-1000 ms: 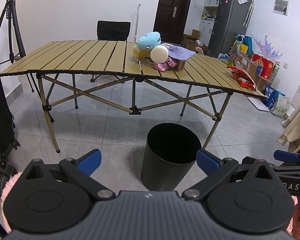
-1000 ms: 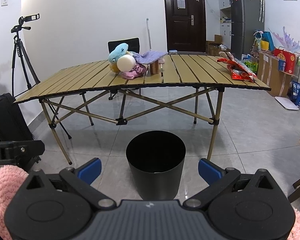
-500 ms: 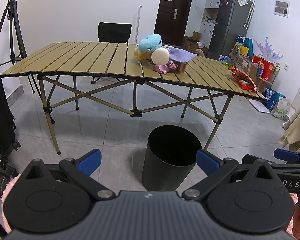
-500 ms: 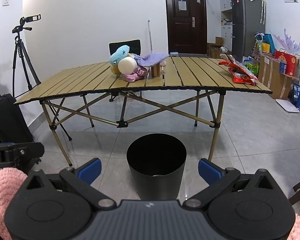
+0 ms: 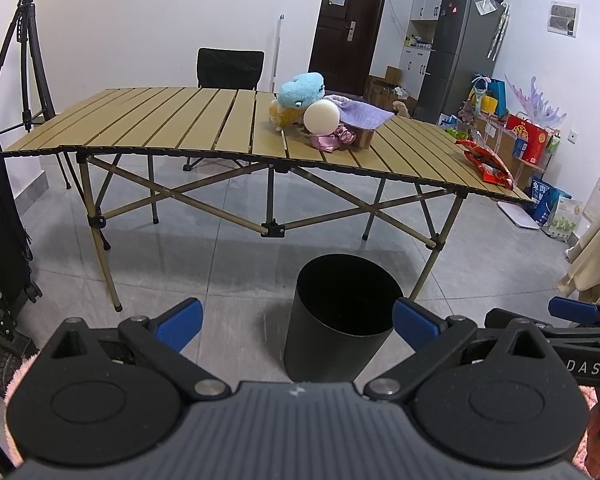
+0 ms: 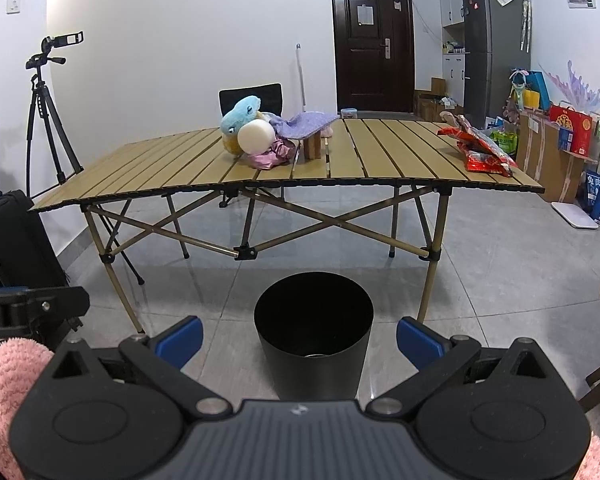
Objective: Collect trash
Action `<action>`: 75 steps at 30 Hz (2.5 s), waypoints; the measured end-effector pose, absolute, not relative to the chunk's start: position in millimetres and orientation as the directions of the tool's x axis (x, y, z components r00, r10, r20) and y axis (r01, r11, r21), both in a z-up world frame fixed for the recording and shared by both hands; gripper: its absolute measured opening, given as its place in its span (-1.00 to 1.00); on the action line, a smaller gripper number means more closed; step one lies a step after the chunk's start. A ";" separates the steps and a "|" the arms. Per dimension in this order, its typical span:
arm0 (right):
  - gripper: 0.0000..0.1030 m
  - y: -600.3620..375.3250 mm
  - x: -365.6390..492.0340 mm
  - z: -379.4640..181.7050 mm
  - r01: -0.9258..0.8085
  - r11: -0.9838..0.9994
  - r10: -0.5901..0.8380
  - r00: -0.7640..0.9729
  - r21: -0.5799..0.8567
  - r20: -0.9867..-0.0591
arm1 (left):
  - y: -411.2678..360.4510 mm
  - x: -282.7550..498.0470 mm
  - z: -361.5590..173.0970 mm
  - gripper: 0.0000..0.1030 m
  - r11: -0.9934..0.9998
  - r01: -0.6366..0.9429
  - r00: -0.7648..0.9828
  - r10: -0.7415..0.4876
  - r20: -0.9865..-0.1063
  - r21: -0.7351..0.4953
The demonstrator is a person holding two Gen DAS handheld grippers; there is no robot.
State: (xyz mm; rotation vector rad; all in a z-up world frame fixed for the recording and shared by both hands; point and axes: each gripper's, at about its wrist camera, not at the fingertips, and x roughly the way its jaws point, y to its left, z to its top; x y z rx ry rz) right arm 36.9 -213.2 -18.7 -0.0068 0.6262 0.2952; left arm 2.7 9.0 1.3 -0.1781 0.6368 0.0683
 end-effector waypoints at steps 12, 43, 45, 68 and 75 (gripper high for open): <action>1.00 -212.6 35.9 -17.5 -0.276 0.958 0.271 0.773 0.080 -0.574 | 11.0 3.9 3.7 1.00 0.982 -0.116 0.807 0.006 -0.590 -0.148; 1.00 -203.1 48.1 -8.8 -0.292 0.954 0.280 0.785 0.068 -0.553 | 12.4 7.2 9.5 1.00 0.980 -0.121 0.824 0.009 -0.566 -0.159; 1.00 -202.1 52.3 -8.2 -0.294 0.954 0.281 0.785 0.068 -0.552 | 12.5 12.8 11.1 1.00 0.980 -0.123 0.826 0.012 -0.564 -0.159; 1.00 -179.3 194.7 -1.8 -0.336 0.939 0.327 0.821 0.068 -0.467 | 32.6 160.2 20.9 1.00 0.975 -0.153 0.857 0.050 -0.513 -0.159; 1.00 -168.5 244.4 -1.9 -0.335 0.941 0.323 0.840 0.053 -0.435 | 36.0 209.3 21.0 1.00 0.973 -0.162 0.867 0.062 -0.494 -0.163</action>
